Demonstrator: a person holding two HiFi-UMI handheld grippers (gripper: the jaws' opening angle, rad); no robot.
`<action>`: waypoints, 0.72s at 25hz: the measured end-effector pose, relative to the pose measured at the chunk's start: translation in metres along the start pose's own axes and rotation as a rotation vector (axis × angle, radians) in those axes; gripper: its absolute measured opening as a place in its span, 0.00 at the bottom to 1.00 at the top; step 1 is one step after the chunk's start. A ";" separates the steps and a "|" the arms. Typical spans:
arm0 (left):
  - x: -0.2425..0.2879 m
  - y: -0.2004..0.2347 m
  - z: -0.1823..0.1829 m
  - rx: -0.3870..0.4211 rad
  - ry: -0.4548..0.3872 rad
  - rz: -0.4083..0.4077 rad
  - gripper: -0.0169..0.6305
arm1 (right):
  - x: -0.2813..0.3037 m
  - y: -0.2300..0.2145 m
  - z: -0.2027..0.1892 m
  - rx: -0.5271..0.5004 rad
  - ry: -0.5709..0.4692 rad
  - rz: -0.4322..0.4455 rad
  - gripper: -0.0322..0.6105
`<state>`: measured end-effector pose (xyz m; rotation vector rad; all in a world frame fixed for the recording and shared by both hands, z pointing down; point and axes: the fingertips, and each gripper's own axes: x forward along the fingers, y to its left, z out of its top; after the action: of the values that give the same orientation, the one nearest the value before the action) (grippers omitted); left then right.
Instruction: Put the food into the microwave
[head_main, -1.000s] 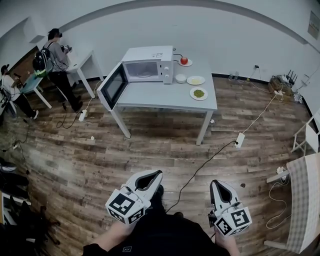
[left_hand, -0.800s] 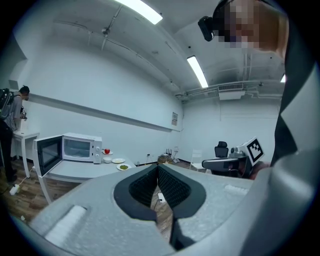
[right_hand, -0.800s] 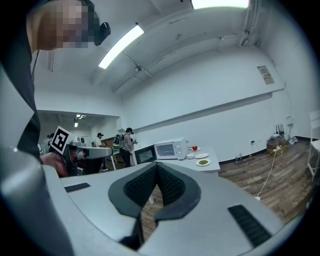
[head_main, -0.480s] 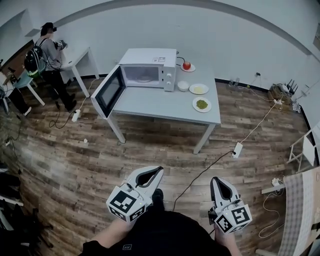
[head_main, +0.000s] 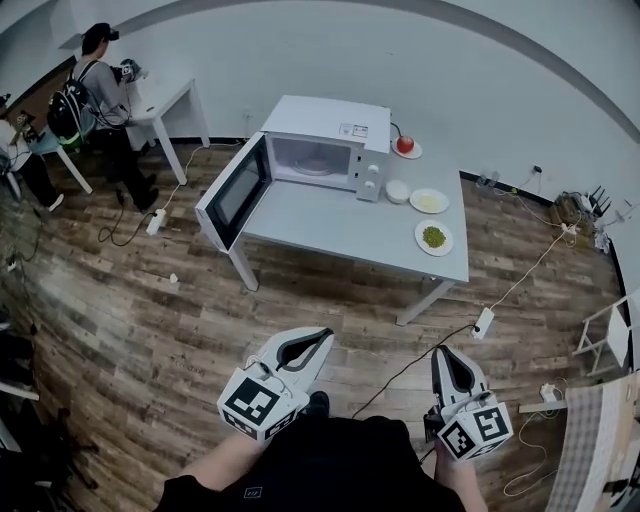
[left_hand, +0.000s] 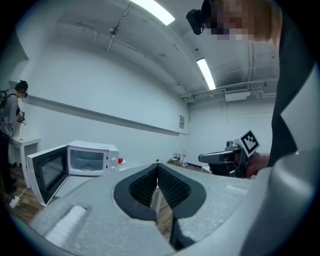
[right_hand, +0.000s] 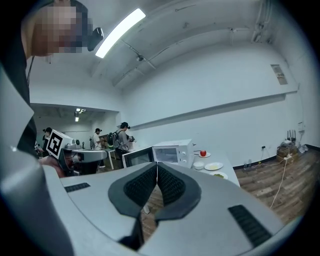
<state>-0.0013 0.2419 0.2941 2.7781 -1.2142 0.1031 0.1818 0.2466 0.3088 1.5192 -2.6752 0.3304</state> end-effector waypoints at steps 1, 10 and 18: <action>0.001 0.010 0.000 0.001 0.001 0.004 0.04 | 0.010 0.001 0.002 -0.003 0.003 0.004 0.07; 0.028 0.053 -0.006 -0.005 0.035 0.012 0.04 | 0.065 -0.004 -0.002 -0.007 0.054 0.047 0.07; 0.094 0.081 -0.011 -0.024 0.085 0.011 0.04 | 0.117 -0.061 -0.005 0.012 0.080 0.053 0.07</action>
<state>0.0031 0.1199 0.3206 2.7174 -1.2020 0.2042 0.1727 0.1185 0.3409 1.4090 -2.6601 0.4017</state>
